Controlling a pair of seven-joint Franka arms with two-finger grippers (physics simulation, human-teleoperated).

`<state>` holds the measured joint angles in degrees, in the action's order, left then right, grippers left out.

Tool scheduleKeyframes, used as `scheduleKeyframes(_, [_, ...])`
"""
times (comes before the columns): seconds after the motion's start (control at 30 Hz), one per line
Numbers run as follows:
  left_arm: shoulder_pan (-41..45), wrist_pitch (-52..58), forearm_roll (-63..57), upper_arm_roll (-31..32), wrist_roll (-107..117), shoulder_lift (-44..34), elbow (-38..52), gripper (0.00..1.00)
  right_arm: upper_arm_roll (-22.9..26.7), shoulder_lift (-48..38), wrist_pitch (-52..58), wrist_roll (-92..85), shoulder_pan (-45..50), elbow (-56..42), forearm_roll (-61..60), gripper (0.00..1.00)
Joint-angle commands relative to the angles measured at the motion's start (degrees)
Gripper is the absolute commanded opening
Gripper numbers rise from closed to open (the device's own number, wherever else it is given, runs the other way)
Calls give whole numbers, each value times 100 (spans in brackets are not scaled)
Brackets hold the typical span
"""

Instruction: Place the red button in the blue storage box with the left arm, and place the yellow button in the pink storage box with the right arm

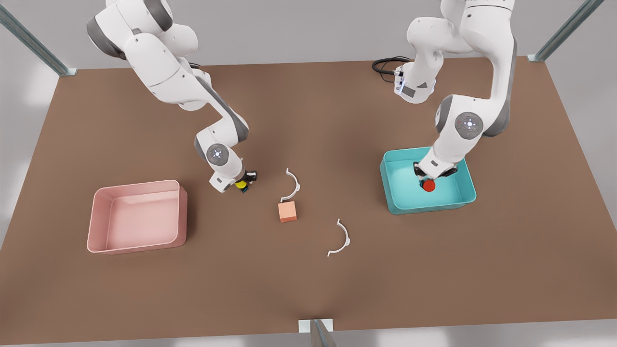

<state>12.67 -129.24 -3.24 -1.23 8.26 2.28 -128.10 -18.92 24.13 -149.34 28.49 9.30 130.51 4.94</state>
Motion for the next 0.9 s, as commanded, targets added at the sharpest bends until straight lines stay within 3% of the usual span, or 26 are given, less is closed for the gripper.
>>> scheduleKeyframes(0.0, [130,100,16,-53,-1081,176,-119,55,3,13,-227,157,1,-8,77,62])
scheduleKeyframes(0.03, [139,127,7,-53,-1090,343,-110,100,3,13,-227,166,1,-8,77,60])
scheduleKeyframes(0.17, [165,450,16,-35,-1055,396,144,100,-6,13,-227,166,1,-17,77,54])
scheduleKeyframes(0.23, [271,1708,60,-18,-888,422,1207,100,-41,13,-227,166,-69,-17,77,52])
scheduleKeyframes(0.3, [227,2173,60,-26,-545,440,2366,100,-50,13,-235,166,-69,-17,77,52])
scheduleKeyframes(0.33, [227,2991,51,-26,-545,598,3334,100,-50,13,-235,166,-69,-17,77,52])
scheduleKeyframes(0.37, [227,3641,34,-35,-545,695,4002,100,-50,13,-262,184,-69,-17,77,61])
scheduleKeyframes(0.43, [165,4266,16,-44,-536,686,4644,100,-50,13,-262,210,-69,-17,77,67])
scheduleKeyframes(0.87, [156,4398,34,-18,-404,659,4838,100,20,101,-543,210,-104,-122,209,67])
